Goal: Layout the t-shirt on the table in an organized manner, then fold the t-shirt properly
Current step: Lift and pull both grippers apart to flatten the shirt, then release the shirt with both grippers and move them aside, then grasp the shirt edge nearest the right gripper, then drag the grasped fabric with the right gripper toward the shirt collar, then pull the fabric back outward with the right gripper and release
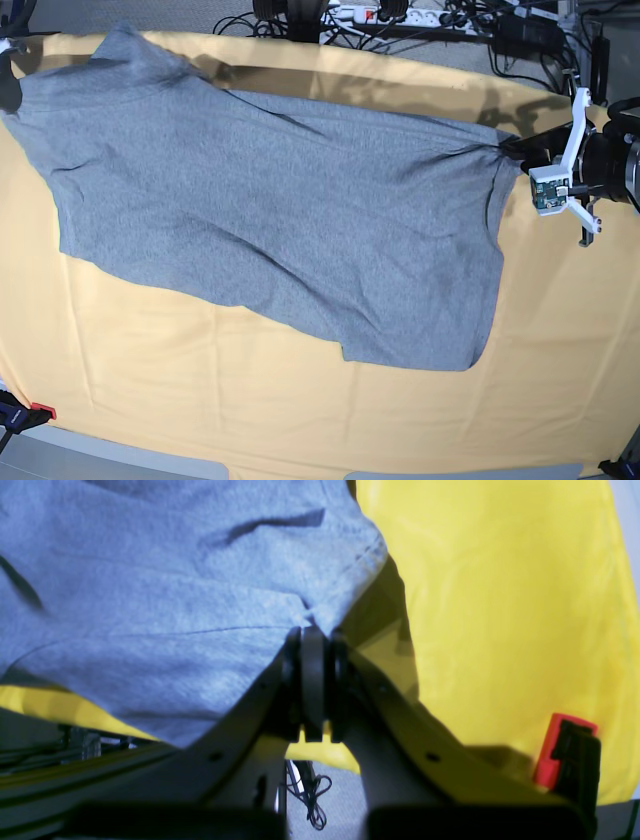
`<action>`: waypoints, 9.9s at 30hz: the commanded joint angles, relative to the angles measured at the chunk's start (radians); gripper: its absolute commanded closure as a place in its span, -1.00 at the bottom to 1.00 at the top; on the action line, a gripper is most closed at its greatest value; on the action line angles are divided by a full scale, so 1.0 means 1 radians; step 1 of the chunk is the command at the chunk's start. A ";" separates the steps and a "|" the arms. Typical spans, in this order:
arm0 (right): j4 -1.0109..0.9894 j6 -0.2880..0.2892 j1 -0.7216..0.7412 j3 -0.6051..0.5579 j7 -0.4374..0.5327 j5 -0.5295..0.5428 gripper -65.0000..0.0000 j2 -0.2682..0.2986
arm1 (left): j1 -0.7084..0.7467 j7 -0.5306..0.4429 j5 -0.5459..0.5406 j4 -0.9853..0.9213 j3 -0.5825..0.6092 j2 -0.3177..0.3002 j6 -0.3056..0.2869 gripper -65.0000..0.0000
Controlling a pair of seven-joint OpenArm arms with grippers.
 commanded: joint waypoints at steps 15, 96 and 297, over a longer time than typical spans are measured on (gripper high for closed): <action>0.015 0.006 -0.035 0.012 0.019 0.013 1.00 0.020 | -0.014 -0.010 -0.012 0.005 -0.015 -0.197 -0.005 1.00; 0.132 0.006 -0.101 0.023 0.019 0.118 -0.20 0.050 | -0.182 -0.181 0.661 -0.365 -0.021 0.147 0.287 -0.33; -0.037 0.006 0.661 -1.220 0.372 -0.754 1.00 -0.052 | -0.330 -0.202 0.546 -0.666 -0.026 0.341 0.215 -0.33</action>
